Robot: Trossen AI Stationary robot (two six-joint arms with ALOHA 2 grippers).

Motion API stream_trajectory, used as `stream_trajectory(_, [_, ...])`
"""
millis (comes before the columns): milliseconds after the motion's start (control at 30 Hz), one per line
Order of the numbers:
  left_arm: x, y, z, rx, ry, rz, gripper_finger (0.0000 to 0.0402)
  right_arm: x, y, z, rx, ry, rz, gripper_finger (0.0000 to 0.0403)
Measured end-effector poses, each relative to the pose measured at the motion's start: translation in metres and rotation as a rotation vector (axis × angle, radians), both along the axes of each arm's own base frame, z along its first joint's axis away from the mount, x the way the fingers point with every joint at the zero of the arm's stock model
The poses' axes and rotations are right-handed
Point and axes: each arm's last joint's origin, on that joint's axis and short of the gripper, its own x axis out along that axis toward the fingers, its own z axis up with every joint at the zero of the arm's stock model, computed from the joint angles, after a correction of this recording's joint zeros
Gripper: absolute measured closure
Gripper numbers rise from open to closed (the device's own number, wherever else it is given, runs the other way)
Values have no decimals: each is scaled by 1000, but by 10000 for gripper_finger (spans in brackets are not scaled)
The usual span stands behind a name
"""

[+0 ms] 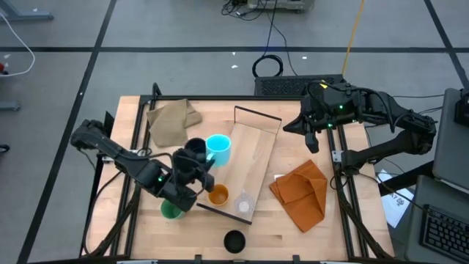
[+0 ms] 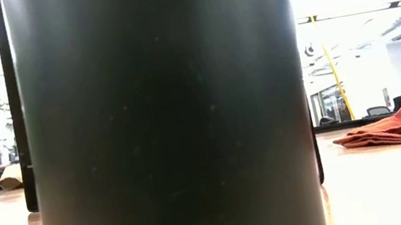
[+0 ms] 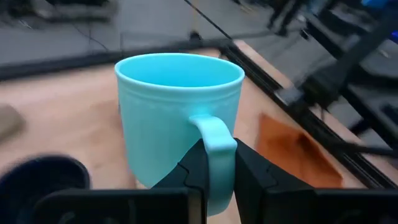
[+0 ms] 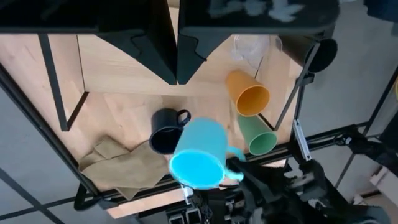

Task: Stack small to large cups/mugs on shelf
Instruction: Put the light blue mug on the shelf

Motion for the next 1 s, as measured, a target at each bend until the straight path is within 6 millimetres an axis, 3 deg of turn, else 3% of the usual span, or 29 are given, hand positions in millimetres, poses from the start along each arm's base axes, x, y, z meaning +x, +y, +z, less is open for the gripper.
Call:
stream_trajectory(167, [-21,12,-17,-31,-43,-58,357,0,0,0,3,0,-1,403])
stream_trajectory(333, [-35,26,-48,-33,-72,-93,357,0,0,0,40,0,-24,403])
stream_trajectory(533, [-26,37,-73,-67,-128,-323,357,0,-2,0,95,4,-72,403])
stream_trajectory(767, [-22,54,-94,-67,-35,-486,362,1,-6,-1,165,13,-135,403])
stream_trajectory(900, [-22,62,-101,-49,2,-504,394,4,-6,-2,184,11,-147,403])
stream_trajectory(1000, [-18,66,-97,-44,-48,-586,394,6,-6,-2,191,10,-152,403])
